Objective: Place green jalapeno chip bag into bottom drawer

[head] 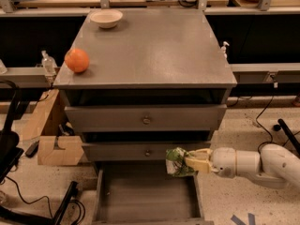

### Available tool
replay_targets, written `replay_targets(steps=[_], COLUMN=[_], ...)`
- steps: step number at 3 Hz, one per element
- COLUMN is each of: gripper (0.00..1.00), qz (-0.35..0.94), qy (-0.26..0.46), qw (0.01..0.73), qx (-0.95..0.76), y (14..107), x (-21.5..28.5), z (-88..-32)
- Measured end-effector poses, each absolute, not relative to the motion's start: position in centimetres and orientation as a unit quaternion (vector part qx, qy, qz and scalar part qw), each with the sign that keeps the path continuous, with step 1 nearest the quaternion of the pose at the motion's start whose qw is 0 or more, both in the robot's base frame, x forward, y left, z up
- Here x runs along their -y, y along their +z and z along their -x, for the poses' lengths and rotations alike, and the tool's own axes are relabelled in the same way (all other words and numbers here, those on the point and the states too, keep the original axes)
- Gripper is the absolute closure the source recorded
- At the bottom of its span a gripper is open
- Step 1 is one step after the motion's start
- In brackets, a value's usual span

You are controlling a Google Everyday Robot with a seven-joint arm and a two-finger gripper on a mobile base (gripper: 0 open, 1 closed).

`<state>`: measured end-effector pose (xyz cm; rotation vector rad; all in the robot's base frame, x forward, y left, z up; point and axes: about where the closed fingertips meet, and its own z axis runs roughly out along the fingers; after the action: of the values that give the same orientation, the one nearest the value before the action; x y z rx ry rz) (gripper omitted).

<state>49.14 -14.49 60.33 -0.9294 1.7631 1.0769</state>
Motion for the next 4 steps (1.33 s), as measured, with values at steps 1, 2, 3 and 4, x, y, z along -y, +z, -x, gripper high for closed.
replay_targets(steps=[1,2,3,4], gripper=[1.00,1.00,1.00,1.00], qz=[0.366,0.371,0.383,0.355], qy=[0.438,0.434,0.454,0.483], qw=[0.423,0.402,0.372,0.354], qx=[-0.704,-0.716,-0.713,-0.718], y=[59.4,57.7,52.3,45.4], x=[14.4,13.0,9.9,8.2], z=[-49.0,-49.3,-49.5,-50.0])
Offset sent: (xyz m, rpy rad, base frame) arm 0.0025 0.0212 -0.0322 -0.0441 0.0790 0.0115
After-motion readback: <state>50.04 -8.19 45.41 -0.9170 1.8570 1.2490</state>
